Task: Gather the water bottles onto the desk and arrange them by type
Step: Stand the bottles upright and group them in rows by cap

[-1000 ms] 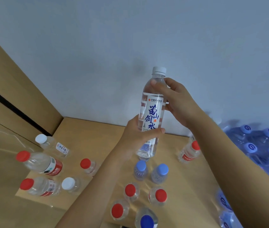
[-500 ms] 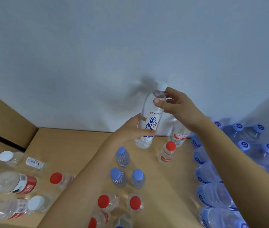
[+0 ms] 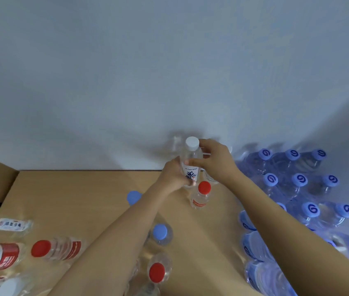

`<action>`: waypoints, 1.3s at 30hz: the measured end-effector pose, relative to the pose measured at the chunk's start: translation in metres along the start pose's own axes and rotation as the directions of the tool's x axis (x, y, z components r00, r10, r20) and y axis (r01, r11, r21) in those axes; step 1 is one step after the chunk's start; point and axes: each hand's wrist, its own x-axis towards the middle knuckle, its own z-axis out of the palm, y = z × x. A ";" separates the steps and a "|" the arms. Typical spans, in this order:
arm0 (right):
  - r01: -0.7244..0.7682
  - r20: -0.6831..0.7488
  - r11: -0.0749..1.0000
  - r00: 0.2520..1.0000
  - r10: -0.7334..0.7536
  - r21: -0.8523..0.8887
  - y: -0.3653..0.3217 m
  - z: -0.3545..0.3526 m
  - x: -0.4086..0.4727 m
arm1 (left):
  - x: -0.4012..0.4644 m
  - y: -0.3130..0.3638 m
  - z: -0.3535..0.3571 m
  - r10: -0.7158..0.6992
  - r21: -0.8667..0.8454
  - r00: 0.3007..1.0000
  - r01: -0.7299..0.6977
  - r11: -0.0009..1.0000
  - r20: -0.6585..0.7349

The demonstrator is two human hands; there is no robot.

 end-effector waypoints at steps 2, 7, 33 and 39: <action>-0.008 -0.001 0.999 1.000 0.008 -0.037 0.005 0.001 0.000 | 0.004 -0.004 0.006 -0.015 -0.002 1.000 0.015 1.000 -0.004; -0.055 -0.031 0.994 0.998 0.053 -0.099 0.010 0.005 0.000 | 0.011 -0.009 0.017 -0.020 0.030 0.999 0.021 0.999 -0.032; -0.100 -0.075 0.821 0.995 0.069 -0.562 0.008 0.018 0.015 | 0.029 -0.009 0.036 -0.006 0.129 0.995 0.019 0.991 -0.099; -0.064 -0.051 0.810 0.998 0.042 -0.583 0.001 0.015 0.012 | 0.025 -0.006 0.027 -0.046 0.181 0.999 0.043 0.983 0.012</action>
